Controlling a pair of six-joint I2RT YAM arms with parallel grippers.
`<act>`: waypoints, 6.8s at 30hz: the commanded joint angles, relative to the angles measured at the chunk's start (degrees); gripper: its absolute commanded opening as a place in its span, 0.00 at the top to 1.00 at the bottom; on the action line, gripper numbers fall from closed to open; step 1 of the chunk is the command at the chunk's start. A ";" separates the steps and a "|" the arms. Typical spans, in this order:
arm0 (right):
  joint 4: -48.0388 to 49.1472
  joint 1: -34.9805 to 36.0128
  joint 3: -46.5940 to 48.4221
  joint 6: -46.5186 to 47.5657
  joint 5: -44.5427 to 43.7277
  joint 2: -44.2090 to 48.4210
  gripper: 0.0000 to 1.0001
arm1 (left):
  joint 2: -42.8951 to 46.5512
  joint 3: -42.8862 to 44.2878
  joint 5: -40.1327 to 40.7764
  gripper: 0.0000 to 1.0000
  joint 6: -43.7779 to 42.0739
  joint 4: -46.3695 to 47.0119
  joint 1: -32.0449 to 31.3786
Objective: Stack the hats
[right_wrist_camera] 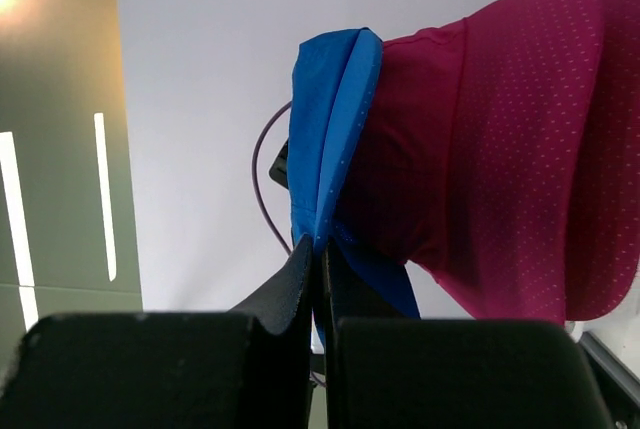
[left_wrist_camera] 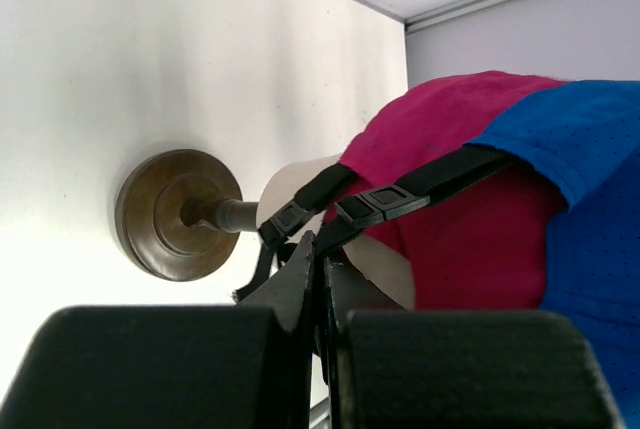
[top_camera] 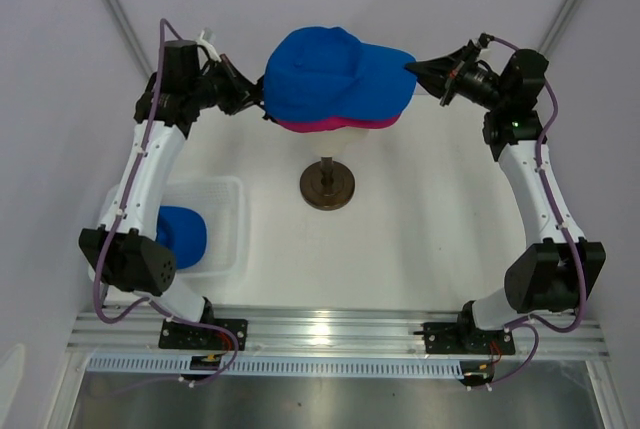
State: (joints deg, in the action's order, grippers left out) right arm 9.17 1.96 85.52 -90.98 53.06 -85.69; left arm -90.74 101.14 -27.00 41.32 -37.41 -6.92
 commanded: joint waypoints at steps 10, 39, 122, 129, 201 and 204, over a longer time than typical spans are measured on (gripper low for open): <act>-6.44 -1.43 -0.52 8.97 1.70 -3.17 1.00 | -0.49 -1.74 1.16 0.99 -4.66 -1.08 -0.55; -11.81 -1.43 -6.32 23.57 4.33 5.71 0.63 | -1.99 3.27 4.59 0.98 -6.08 -4.08 -4.51; -36.78 -4.25 -11.56 68.31 1.61 28.36 0.00 | 33.42 -15.49 26.71 0.01 -11.44 -15.94 22.38; -30.44 9.45 -29.35 68.82 -6.99 41.57 0.00 | 42.49 -40.13 38.78 0.00 -5.48 -13.49 32.84; 28.17 65.97 -46.49 14.69 -72.56 25.67 0.01 | 98.47 -81.02 23.23 0.99 43.22 42.60 21.33; 33.71 68.61 -45.97 14.87 -74.23 19.87 0.00 | 98.47 -76.73 22.44 0.99 44.20 40.49 21.33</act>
State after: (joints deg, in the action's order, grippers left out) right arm 32.58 68.58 38.48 -75.11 -13.91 -62.39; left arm -0.36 19.88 -6.00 78.91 -0.89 14.63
